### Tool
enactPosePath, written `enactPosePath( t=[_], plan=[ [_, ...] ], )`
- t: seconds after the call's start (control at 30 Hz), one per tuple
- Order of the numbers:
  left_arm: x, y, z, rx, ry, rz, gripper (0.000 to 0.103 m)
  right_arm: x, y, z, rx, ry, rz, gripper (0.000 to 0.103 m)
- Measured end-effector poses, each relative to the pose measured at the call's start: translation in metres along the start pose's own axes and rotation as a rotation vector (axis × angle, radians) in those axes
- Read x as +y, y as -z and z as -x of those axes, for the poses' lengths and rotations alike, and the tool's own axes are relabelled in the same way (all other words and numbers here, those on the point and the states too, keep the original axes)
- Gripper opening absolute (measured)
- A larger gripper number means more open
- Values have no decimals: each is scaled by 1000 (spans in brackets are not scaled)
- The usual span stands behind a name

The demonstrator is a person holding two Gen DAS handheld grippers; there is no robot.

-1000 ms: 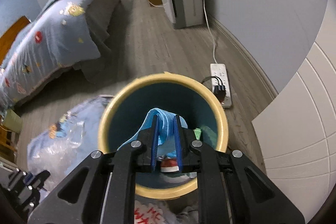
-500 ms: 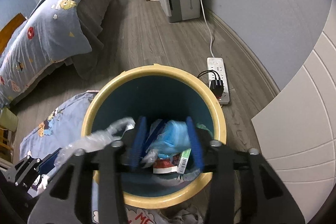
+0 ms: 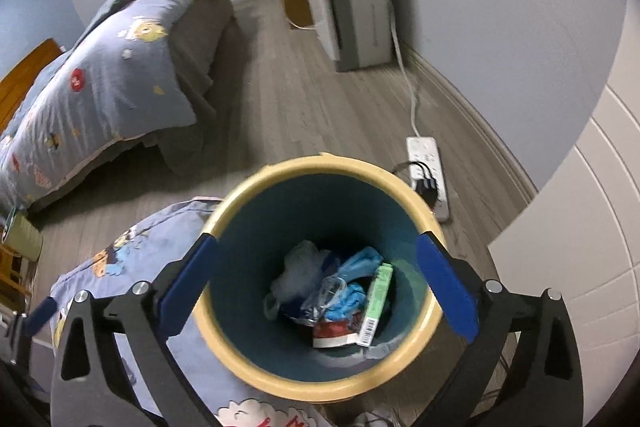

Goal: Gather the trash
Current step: 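Move both tools back to the cushion and grasp the white tissue with the right tool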

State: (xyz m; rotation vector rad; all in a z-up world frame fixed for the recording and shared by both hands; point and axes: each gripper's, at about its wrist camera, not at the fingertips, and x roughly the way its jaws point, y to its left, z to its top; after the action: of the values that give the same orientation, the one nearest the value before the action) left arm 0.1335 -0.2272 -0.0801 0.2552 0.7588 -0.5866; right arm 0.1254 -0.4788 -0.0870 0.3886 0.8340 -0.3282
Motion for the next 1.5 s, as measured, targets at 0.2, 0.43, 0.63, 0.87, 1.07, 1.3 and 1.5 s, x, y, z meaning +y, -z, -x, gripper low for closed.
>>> enactPosePath(
  t=[0.2,0.43,0.63,0.87,1.07,1.3,1.5],
  plan=[
    [56,14,47,-9,-111,37,97,45,7,13,-21,-36,97,97],
    [111,44,103,-10,-235,130,98,118,34,21,-2,-147,196,97],
    [150,77,141,-10,-336,204,98,181,75,17,81,-209,312,97],
    [181,95,166,-50,-361,270,98,213,102,16,130,-233,364,97],
    [198,103,176,-76,-349,296,98,227,110,11,155,-234,358,97],
    [211,109,172,-67,-358,298,98,254,135,-2,192,-223,421,97],
    [222,123,150,7,-371,306,98,267,150,-17,246,-223,431,97]
  ],
)
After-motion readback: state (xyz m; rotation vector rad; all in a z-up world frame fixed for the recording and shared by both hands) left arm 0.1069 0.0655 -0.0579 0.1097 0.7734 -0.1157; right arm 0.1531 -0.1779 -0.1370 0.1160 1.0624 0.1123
